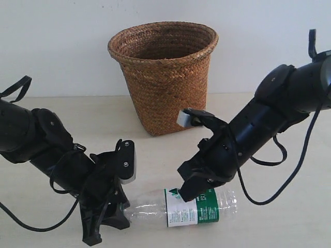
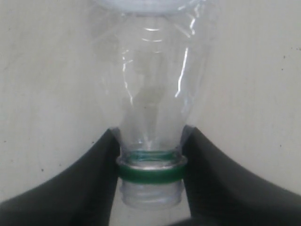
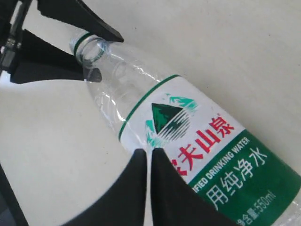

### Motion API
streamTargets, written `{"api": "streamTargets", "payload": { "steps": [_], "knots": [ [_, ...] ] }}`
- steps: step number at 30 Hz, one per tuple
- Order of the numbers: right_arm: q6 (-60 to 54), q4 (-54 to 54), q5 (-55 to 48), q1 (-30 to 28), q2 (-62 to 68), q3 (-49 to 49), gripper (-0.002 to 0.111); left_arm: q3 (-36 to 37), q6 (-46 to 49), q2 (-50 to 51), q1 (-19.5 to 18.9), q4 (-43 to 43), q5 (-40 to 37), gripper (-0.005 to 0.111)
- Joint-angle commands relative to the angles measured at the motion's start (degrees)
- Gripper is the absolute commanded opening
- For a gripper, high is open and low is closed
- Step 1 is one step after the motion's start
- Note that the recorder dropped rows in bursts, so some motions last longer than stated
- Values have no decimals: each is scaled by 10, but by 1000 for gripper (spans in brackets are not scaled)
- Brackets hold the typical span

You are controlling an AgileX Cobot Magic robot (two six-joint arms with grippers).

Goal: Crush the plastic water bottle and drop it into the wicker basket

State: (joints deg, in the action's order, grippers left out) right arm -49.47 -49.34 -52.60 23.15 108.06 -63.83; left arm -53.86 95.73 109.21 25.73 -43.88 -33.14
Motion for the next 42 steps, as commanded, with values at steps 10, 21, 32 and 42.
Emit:
{"api": "streamTargets", "payload": {
  "steps": [10,21,32,42],
  "knots": [
    [88,164,58,9,95,-10,0,-2,-10,1,3,-18,2,4],
    [186,279,-7,9,172,-96,0,-2,-19,1,2,-22,4,4],
    [234,317,-86,9,187,-144,0,-2,-24,1,2,-22,4,4],
    [183,261,-123,8,75,-166,0,-2,-24,1,2,-17,6,4]
  ]
}}
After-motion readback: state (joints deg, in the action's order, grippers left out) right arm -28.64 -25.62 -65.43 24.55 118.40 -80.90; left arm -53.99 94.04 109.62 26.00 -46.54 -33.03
